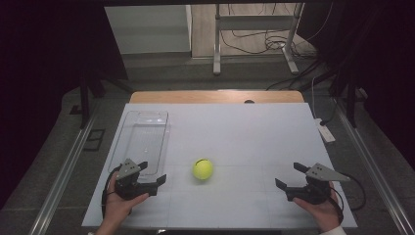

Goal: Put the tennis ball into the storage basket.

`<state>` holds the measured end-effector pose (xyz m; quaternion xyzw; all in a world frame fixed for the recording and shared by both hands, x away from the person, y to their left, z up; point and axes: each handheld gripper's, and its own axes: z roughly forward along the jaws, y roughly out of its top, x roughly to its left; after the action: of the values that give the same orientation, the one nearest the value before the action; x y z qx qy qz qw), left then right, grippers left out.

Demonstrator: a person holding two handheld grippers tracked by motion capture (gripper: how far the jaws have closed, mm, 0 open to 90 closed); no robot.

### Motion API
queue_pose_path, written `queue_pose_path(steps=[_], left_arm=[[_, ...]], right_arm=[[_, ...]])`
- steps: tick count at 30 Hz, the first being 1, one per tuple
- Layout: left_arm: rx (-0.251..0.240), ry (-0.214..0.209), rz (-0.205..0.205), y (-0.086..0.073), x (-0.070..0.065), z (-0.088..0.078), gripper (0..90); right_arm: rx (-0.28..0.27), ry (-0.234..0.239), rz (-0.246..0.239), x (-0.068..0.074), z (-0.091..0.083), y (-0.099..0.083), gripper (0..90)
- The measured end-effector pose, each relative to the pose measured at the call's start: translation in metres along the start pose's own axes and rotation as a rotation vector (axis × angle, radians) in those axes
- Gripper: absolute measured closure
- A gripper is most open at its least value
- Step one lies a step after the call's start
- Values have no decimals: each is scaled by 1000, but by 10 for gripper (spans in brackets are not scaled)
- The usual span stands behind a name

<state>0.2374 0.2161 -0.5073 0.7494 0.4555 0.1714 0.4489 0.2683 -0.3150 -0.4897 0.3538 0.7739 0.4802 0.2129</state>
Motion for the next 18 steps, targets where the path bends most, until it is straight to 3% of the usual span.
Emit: queue_pose_path(steps=[18], left_arm=[[-10, 5, 0, 1, 0, -1, 121]], right_arm=[[21, -10, -7, -1, 2, -4, 91]])
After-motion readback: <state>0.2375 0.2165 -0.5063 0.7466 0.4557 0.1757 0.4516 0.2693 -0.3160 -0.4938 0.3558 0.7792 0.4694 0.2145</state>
